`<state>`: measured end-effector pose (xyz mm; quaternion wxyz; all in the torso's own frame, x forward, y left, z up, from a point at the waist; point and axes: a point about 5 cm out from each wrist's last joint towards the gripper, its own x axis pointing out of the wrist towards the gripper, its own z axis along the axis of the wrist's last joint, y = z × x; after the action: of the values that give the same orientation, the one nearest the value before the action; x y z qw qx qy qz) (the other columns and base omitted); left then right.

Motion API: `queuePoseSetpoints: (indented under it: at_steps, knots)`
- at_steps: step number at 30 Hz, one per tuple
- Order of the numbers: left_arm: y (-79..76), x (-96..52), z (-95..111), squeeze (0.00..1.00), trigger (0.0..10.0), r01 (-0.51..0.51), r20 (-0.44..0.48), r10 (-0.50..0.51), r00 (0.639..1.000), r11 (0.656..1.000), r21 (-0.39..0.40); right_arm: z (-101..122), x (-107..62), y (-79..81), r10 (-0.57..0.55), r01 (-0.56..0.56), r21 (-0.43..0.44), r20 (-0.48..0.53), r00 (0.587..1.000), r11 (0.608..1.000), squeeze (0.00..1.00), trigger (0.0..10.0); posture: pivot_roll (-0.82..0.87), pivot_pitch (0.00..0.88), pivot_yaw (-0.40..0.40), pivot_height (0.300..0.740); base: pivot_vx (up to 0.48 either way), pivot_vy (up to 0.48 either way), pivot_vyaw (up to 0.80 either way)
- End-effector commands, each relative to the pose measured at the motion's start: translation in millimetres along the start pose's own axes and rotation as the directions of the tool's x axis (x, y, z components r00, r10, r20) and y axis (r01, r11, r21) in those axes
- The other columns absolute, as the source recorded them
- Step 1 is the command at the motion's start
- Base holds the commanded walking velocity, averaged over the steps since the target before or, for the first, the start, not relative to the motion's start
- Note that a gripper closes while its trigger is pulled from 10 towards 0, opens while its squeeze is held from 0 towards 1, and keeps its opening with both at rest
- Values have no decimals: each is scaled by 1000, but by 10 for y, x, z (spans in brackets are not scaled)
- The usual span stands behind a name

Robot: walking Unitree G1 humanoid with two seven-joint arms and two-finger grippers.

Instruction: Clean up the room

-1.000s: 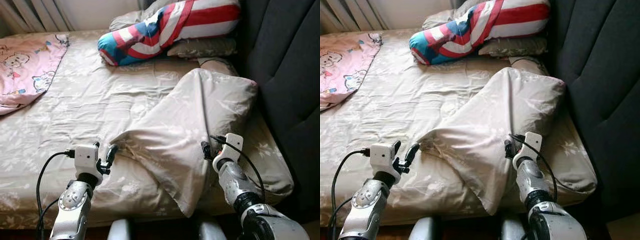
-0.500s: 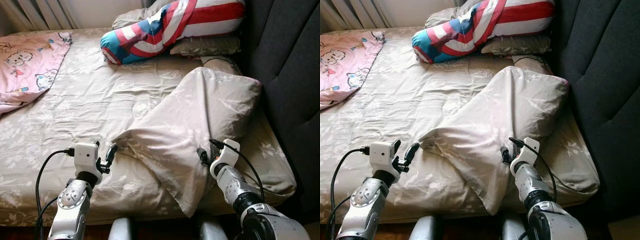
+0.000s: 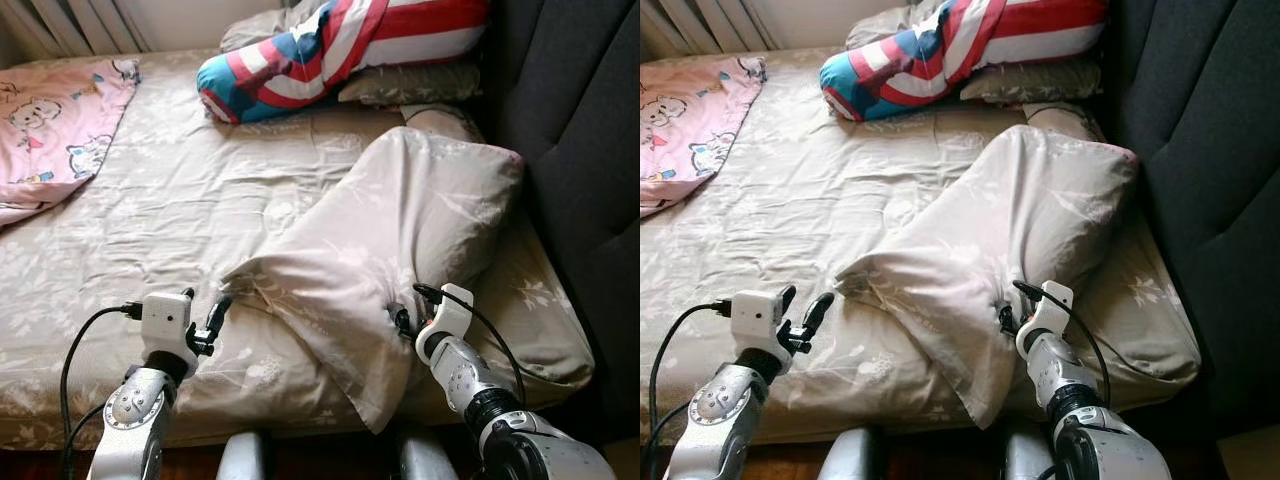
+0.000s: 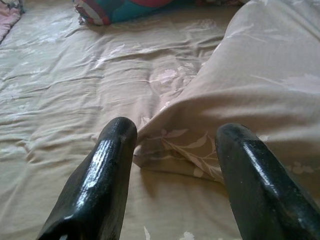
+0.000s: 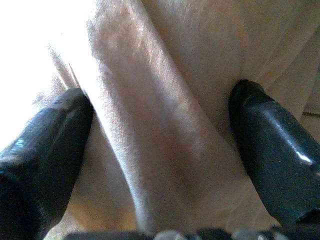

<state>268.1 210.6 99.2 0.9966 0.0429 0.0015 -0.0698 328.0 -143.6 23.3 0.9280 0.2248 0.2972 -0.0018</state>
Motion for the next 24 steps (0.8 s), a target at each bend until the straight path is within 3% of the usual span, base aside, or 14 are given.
queuePoseSetpoints:
  at_steps: [1,2,3,4,24]
  knots:
    - [29,-51,-9,0,10000,1,-16,-1,1000,1000,3,-449,-39,-9,-7,8,1,-177,984,1000,0,3176,107,216,78,623,0,0,0]
    - [28,-52,-7,0,10000,2,-17,-2,1000,1000,4,-456,-40,-12,-8,8,-1,-178,984,1000,0,1529,107,216,78,623,0,0,0]
    - [28,-52,-7,0,10000,2,-17,-2,1000,1000,4,-456,-40,-12,-8,8,-1,-178,984,1000,0,1529,107,216,78,623,0,0,0]
    - [35,-61,3,0,10000,4,-18,-4,1000,1000,10,-473,-41,-3,-5,4,-7,-181,983,1000,0,0,118,225,84,623,0,0,0]
    - [-25,-99,1,0,10000,-9,-26,9,1000,1000,24,-475,-49,-30,0,-6,-40,-132,991,999,0,0,107,227,66,623,0,0,0]
